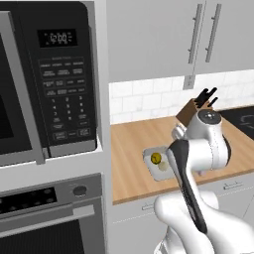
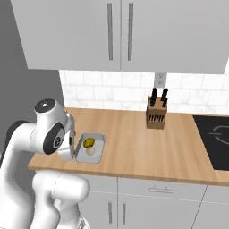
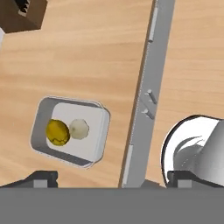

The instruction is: Take the meat container that has the chicken drumstick and place it on the second highest rack of the freezer. Then take the vegetable container that has the garlic and lemon and place it on the highest rack of the freezer.

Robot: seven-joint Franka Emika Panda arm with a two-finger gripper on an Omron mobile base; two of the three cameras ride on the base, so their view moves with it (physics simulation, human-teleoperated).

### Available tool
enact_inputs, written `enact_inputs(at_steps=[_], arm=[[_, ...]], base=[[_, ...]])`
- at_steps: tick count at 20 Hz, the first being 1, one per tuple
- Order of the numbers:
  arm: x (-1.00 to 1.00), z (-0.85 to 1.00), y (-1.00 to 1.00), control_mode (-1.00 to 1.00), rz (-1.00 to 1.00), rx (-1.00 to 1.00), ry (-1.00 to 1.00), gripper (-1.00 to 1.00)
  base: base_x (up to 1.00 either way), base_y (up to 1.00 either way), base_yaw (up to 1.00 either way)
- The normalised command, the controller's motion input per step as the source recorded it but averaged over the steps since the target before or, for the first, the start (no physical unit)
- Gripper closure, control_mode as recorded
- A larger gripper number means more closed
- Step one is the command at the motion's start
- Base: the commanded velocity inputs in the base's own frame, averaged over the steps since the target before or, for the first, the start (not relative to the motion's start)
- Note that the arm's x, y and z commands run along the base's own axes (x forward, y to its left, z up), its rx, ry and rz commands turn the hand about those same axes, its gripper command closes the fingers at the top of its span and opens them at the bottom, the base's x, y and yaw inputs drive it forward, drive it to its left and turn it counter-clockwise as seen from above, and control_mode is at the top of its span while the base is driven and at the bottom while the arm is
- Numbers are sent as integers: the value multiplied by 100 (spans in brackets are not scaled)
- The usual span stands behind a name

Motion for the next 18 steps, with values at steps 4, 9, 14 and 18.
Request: enact_inputs(at_steps=[4, 9, 14, 18], arm=[[0, -89, -25, -100, 7, -1, 25, -100], [0, -59, -80, -100, 13, 12, 1, -100], [15, -28, -52, -100, 17, 18, -2, -100], [47, -24, -1, -100, 19, 9, 0, -100]], base=[[0, 0, 0], [0, 0, 0], [0, 0, 0], [0, 0, 0]])
